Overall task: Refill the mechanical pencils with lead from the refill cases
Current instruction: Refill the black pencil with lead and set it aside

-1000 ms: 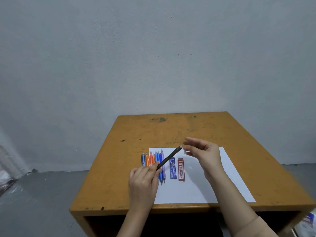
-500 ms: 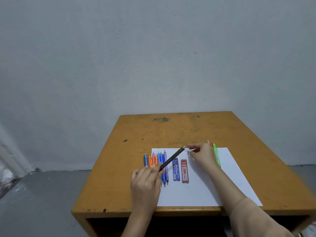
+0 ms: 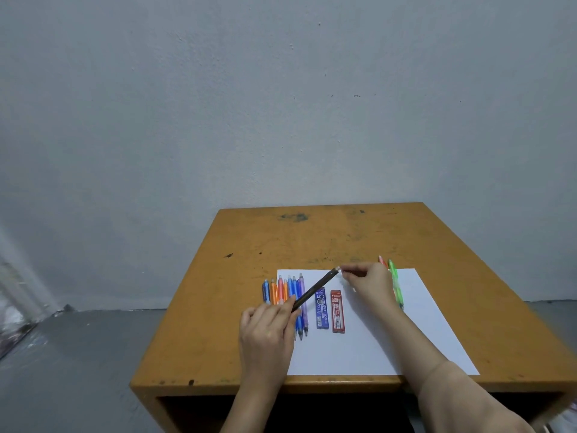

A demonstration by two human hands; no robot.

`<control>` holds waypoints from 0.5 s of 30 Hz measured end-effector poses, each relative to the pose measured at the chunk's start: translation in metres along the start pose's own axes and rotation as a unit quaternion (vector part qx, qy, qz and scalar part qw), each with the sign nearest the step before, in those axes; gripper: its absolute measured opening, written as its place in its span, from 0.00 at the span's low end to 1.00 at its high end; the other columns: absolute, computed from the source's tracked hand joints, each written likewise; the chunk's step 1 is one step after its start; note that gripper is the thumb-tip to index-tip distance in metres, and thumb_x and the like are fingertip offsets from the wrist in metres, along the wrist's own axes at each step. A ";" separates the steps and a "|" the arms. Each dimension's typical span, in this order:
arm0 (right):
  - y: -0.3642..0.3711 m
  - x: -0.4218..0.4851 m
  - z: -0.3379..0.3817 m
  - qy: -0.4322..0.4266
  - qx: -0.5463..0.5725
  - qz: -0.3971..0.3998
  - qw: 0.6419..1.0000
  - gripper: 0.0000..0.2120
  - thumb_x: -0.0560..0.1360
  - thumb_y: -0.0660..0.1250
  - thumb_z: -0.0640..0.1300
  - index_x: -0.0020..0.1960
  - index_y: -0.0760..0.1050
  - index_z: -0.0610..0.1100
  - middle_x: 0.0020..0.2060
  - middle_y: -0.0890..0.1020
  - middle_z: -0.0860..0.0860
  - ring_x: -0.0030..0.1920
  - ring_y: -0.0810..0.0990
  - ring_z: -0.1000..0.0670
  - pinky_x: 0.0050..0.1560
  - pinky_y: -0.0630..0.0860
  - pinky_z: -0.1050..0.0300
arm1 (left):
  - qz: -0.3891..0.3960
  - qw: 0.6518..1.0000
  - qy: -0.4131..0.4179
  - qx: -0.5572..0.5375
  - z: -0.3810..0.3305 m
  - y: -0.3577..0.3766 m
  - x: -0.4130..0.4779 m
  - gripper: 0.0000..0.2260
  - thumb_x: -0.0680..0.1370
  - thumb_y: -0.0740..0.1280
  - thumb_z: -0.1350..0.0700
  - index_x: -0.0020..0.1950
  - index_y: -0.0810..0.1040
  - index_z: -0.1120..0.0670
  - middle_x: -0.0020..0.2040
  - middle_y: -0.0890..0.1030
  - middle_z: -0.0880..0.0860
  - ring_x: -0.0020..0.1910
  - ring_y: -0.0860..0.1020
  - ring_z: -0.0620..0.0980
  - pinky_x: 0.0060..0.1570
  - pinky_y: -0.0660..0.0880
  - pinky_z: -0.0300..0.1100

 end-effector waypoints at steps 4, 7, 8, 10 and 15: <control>-0.008 -0.004 0.007 0.043 0.187 0.050 0.980 0.09 0.73 0.69 0.30 0.52 0.81 0.34 0.45 0.84 0.42 0.40 0.82 0.51 0.43 0.78 0.70 | -0.003 1.000 0.002 0.004 0.000 0.000 0.000 0.14 0.73 0.66 0.51 0.52 0.83 0.57 0.42 0.84 0.48 0.43 0.79 0.42 0.43 0.71 0.39; -0.010 -0.015 0.017 0.078 0.318 0.075 0.942 0.07 0.73 0.66 0.27 0.50 0.79 0.32 0.40 0.82 0.41 0.38 0.83 0.49 0.43 0.81 0.61 | -0.003 1.000 0.003 0.005 0.001 0.001 -0.001 0.13 0.74 0.66 0.51 0.52 0.83 0.57 0.42 0.84 0.48 0.43 0.79 0.43 0.43 0.70 0.39; -0.011 -0.020 0.022 0.085 0.350 0.084 0.929 0.07 0.73 0.65 0.27 0.49 0.79 0.32 0.39 0.82 0.42 0.37 0.83 0.49 0.41 0.82 0.61 | -0.004 1.000 0.003 0.005 0.001 0.001 0.000 0.14 0.74 0.65 0.51 0.52 0.83 0.57 0.42 0.84 0.48 0.43 0.79 0.43 0.43 0.70 0.39; -0.013 -0.026 0.027 0.096 0.390 0.097 0.911 0.07 0.74 0.64 0.27 0.49 0.79 0.33 0.38 0.82 0.41 0.38 0.83 0.48 0.39 0.81 0.61 | -0.008 1.000 0.003 0.005 0.000 0.001 0.000 0.14 0.74 0.65 0.50 0.51 0.84 0.57 0.42 0.84 0.48 0.42 0.79 0.43 0.43 0.70 0.39; -0.014 -0.036 0.029 0.106 0.412 0.109 0.898 0.08 0.74 0.63 0.27 0.49 0.79 0.33 0.41 0.82 0.40 0.42 0.83 0.46 0.40 0.82 0.60 | -0.012 1.000 0.011 0.012 -0.001 0.000 0.000 0.13 0.73 0.65 0.51 0.50 0.84 0.57 0.40 0.84 0.48 0.40 0.79 0.44 0.42 0.69 0.39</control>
Point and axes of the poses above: each hand's wrist, its own x-axis towards the middle knuckle, its own y-axis out of the palm, z = x × y, the point moved 2 cm from there along x, towards the middle knuckle
